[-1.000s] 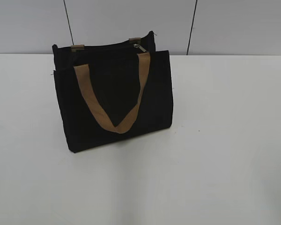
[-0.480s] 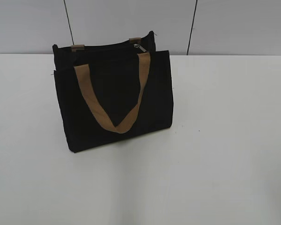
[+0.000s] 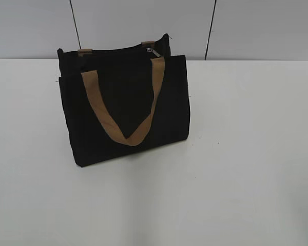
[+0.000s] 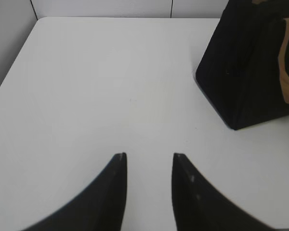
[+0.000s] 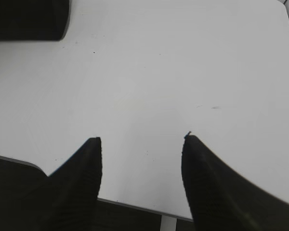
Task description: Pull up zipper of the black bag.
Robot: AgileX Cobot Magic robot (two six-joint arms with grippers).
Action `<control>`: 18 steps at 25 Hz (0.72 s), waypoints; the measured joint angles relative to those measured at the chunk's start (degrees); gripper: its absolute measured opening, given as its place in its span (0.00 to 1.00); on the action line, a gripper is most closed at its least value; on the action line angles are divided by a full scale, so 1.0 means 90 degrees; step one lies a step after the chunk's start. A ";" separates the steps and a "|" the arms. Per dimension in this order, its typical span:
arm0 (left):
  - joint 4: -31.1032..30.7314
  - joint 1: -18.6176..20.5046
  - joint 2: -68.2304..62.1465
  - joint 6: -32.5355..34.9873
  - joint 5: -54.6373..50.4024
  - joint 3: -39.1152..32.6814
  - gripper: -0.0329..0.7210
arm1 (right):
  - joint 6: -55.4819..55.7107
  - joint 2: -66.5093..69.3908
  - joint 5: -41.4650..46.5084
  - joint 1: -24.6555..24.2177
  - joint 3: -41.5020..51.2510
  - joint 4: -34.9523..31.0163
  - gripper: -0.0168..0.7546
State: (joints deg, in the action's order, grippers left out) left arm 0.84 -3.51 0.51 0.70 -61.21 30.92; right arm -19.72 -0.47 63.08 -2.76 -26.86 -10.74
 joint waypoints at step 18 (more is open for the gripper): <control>0.0000 -0.0008 0.0000 0.0000 0.0002 0.0000 0.36 | 0.0000 0.0000 0.0000 -0.0509 0.0000 0.0000 0.55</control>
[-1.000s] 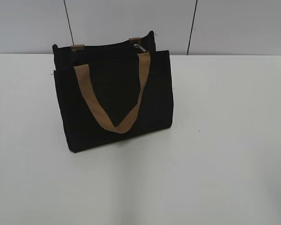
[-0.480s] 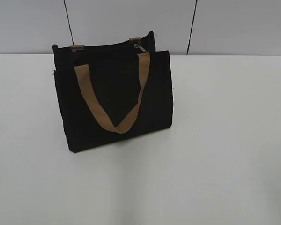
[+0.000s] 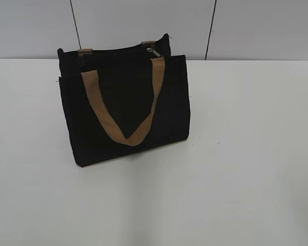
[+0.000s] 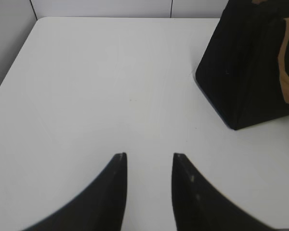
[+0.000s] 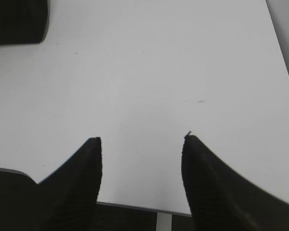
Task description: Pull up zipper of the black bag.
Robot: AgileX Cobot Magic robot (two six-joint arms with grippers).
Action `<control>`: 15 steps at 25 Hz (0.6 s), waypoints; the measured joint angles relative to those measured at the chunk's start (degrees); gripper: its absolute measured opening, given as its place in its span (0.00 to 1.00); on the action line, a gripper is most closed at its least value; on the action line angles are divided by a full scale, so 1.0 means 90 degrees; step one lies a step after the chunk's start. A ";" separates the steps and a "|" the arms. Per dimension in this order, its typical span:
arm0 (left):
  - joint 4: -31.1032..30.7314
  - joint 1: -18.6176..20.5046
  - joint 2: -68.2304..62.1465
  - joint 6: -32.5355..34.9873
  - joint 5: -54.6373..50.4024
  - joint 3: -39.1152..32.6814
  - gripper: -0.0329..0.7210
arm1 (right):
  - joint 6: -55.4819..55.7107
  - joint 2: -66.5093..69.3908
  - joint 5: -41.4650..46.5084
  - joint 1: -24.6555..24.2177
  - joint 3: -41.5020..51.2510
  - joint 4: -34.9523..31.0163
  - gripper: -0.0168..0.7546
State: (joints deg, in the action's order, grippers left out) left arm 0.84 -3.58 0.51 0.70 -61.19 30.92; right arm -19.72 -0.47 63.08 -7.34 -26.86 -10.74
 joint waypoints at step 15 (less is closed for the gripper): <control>0.0000 0.0000 0.0000 0.0000 0.0000 0.0000 0.36 | 0.0037 0.0000 0.0000 0.0000 0.0000 0.0007 0.55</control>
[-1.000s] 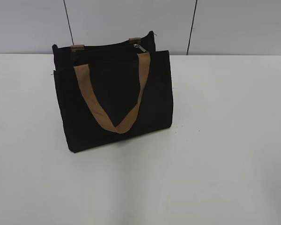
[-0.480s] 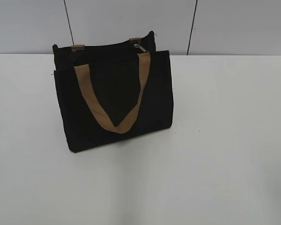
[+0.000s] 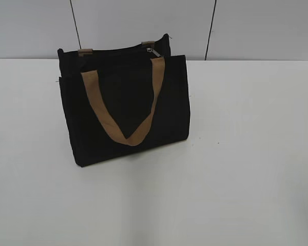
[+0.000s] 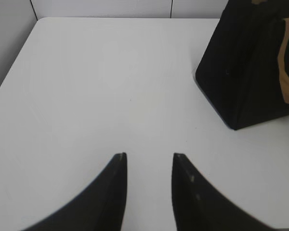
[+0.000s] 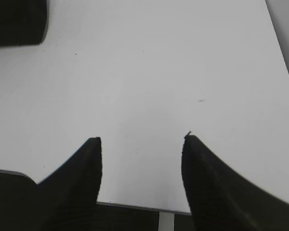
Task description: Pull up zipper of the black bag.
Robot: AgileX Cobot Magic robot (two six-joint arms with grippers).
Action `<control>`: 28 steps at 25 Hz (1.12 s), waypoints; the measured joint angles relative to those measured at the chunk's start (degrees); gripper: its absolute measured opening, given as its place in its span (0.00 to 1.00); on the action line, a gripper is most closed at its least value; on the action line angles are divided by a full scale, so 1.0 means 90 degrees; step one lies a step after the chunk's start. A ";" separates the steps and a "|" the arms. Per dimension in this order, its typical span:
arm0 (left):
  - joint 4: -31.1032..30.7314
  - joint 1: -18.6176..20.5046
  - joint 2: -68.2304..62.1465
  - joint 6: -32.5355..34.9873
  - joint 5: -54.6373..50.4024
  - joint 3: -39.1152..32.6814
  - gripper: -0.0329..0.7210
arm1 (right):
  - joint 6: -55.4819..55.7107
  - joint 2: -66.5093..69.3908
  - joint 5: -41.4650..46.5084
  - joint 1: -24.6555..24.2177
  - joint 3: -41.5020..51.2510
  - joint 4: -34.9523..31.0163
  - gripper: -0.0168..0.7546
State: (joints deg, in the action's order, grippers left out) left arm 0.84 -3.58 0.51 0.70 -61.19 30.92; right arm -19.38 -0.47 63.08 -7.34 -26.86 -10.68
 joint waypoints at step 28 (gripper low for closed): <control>-0.0001 0.0000 0.0000 0.0000 0.0000 0.0000 0.36 | 0.1646 0.0000 -0.0013 0.0992 0.0028 0.0886 0.55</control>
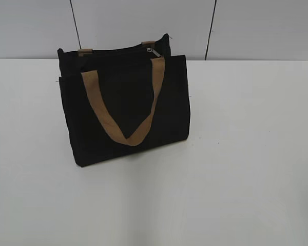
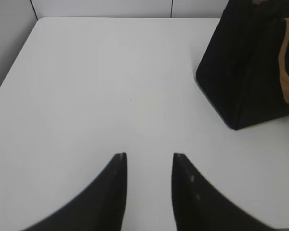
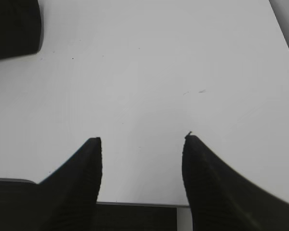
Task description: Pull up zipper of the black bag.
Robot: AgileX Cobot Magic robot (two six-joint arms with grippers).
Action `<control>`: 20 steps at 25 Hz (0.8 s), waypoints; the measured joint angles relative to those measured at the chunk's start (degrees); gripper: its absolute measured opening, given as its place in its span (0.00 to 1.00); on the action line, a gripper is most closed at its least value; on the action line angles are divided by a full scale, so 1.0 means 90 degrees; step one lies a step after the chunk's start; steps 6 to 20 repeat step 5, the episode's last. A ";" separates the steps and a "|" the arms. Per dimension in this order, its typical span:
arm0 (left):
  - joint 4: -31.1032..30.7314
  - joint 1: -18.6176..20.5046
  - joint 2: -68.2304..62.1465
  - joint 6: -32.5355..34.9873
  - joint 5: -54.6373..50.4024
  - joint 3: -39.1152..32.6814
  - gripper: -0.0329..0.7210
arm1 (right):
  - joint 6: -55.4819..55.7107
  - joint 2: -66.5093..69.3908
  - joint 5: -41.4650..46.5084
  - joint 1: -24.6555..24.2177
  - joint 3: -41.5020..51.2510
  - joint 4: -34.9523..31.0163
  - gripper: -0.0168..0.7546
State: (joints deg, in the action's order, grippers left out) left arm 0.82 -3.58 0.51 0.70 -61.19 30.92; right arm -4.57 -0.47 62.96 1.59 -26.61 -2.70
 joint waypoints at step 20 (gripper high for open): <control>0.0000 0.0000 0.0000 0.0000 0.0000 0.0000 0.36 | 0.0000 0.0000 0.0000 0.0000 0.0000 0.0000 0.55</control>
